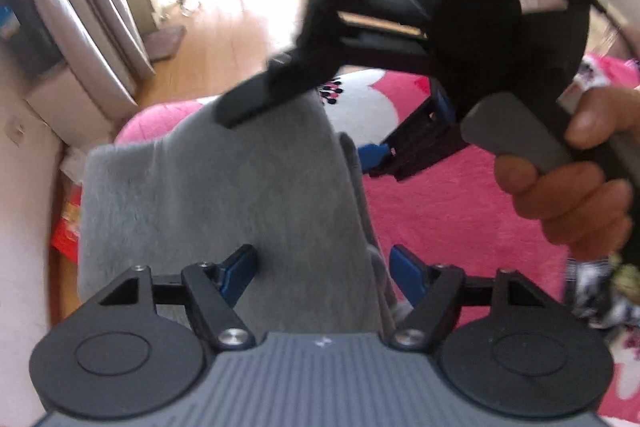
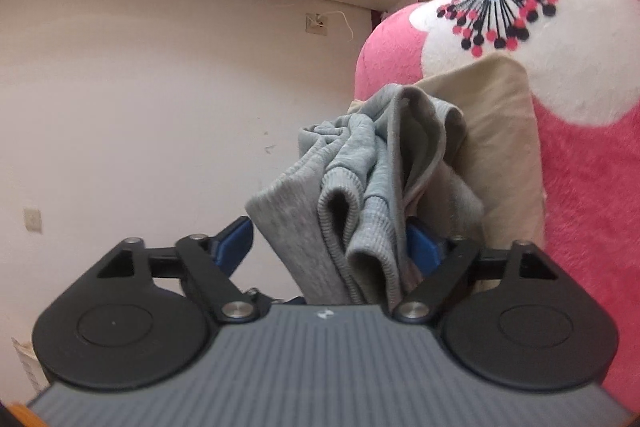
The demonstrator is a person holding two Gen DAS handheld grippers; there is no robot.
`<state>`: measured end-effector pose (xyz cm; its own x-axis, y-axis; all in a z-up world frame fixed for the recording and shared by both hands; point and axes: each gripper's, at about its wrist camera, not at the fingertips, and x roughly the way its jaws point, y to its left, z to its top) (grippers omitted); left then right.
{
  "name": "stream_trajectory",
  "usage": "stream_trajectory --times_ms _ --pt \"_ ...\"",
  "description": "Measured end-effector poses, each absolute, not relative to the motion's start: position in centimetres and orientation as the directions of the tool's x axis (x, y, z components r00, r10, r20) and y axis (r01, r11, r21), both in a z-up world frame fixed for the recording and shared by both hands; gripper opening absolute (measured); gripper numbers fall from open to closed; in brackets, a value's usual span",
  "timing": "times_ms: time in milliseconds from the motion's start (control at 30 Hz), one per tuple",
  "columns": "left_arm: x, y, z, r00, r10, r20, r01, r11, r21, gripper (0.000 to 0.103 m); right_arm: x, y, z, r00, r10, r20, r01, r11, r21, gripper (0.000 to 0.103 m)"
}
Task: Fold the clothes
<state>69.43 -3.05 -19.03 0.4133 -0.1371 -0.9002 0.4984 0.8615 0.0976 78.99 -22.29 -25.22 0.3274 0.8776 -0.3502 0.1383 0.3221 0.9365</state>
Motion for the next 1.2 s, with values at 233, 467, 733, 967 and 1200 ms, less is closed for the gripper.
stream_trajectory --times_ms 233,467,733,967,1200 --pt "68.8 -7.6 -21.2 0.508 0.074 -0.858 0.485 0.799 0.356 0.089 79.3 -22.5 -26.1 0.345 0.893 -0.29 0.279 0.198 0.94 0.098" --pt "67.8 -9.1 -22.1 0.579 0.161 -0.8 0.385 0.811 0.441 0.061 78.8 -22.8 -25.9 0.355 0.889 -0.291 0.297 0.188 0.936 0.098" --pt "67.3 -7.6 -20.3 0.607 0.133 -0.784 0.328 0.856 0.399 0.039 77.9 -24.9 -27.7 0.407 0.896 -0.177 0.305 0.05 0.951 0.1" --pt "67.3 -4.8 -18.2 0.608 0.068 -0.791 0.289 0.909 0.3 0.038 75.3 -29.8 -29.3 0.58 0.804 -0.129 0.261 -0.034 0.965 0.096" --pt "67.2 -3.3 -17.8 0.62 0.032 -0.784 0.293 0.917 0.269 0.038 76.3 -27.9 -29.0 0.504 0.778 -0.374 0.122 0.365 0.923 0.049"
